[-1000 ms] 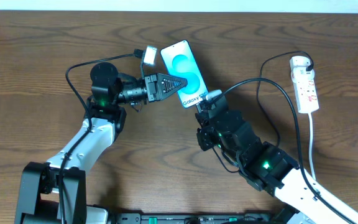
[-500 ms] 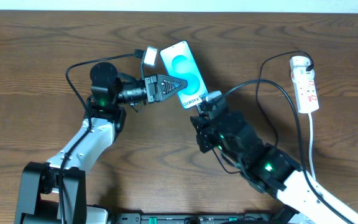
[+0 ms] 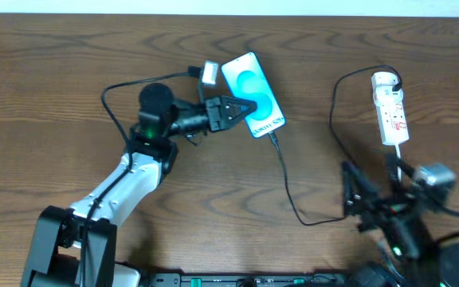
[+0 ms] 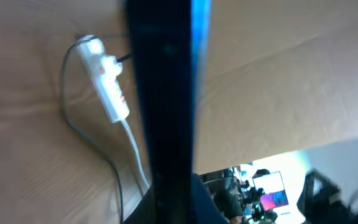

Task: Plug charger to phone and switch on socket
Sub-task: 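Release the plug and withdraw the right gripper to the right, then lower the phone flat onto the table with the left gripper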

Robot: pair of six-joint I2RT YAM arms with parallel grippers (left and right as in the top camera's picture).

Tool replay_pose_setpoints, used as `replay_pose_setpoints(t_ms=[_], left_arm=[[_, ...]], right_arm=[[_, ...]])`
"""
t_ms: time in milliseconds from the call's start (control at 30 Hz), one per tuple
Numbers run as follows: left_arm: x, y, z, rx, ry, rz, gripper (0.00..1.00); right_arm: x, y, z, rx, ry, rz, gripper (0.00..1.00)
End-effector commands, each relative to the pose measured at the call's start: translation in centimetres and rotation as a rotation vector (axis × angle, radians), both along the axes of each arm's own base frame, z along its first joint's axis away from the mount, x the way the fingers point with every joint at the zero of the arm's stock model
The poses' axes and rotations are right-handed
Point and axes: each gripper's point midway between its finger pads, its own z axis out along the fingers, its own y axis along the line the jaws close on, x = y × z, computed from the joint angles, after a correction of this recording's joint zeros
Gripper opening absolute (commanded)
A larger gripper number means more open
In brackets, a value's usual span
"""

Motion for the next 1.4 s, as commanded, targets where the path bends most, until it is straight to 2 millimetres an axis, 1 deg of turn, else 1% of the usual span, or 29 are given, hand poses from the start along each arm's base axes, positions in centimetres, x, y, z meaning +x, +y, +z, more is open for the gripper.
replay_pose_setpoints(t_ms=[0,133,267,333,400,467,600,633,667,700,733,767,800,900,1000,1133,1233,1367], left_arm=[[1.8,-1.9,2.8,0.059,-0.081,0.043,0.07],[2.2,-3.3,3.1,0.223,-0.095,0.039,0.07],[2.3,-4.1,3.7,0.298,-0.077,0.000,0.07],[2.6,-4.7,3.0,0.354,-0.051,-0.038,0.07],[2.8,-5.3,1.7,0.417,-0.012,-0.084,0.07],[3.0,-6.0,0.0,0.480,0.018,-0.145,0.07],[3.2,-6.4,-3.3,0.525,0.113,-0.209,0.07],[2.9,-6.6,-4.0,0.515,0.138,-0.239,0.07],[1.6,-7.1,-5.1,0.466,0.154,-0.343,0.07],[1.0,-7.4,-5.5,0.436,0.155,-0.393,0.07],[0.7,-7.5,-5.9,0.422,0.167,-0.416,0.07],[0.6,-7.5,-6.7,0.420,0.189,-0.431,0.07],[0.7,-7.5,-8.2,0.429,0.223,-0.437,0.07],[1.2,-7.3,-10.2,0.455,0.257,-0.429,0.07],[1.8,-6.7,-13.2,0.541,0.290,-0.393,0.07],[2.0,-6.4,-14.9,0.577,0.310,-0.382,0.07],[2.8,-5.5,-16.4,0.671,0.295,-0.327,0.07],[3.7,-4.8,-17.6,0.745,0.268,-0.277,0.07]], right_arm=[[-0.7,-4.0,0.0,0.036,-0.004,-0.174,0.82],[-0.7,-4.2,-0.4,0.025,0.010,-0.186,0.82],[-0.6,-4.7,-0.4,0.023,0.007,-0.213,0.82],[-0.6,-4.7,-0.4,0.023,0.006,-0.215,0.82],[-0.6,-4.7,-0.4,0.023,0.007,-0.215,0.82],[-0.6,-4.7,-0.4,0.021,0.009,-0.215,0.81],[-0.6,-4.7,-0.5,0.020,0.009,-0.215,0.82],[-0.6,-4.7,-0.5,0.020,0.009,-0.215,0.82],[-0.6,-4.7,-0.5,0.019,0.009,-0.215,0.82],[-0.6,-4.7,-0.5,0.019,0.009,-0.215,0.82],[-0.6,-4.7,-0.5,0.019,0.010,-0.215,0.82],[-0.6,-4.7,-0.5,0.017,0.011,-0.215,0.82],[-0.6,-4.7,-0.6,0.015,0.014,-0.215,0.82],[-0.7,-4.7,-0.9,0.020,0.026,-0.216,0.82],[-0.7,-4.7,-1.1,0.039,0.036,-0.218,0.82],[-0.7,-4.7,-1.2,0.039,0.040,-0.216,0.82],[-0.6,-4.6,-1.3,0.056,0.049,-0.218,0.82],[-0.1,-4.2,-1.8,0.058,0.074,-0.221,0.83]])
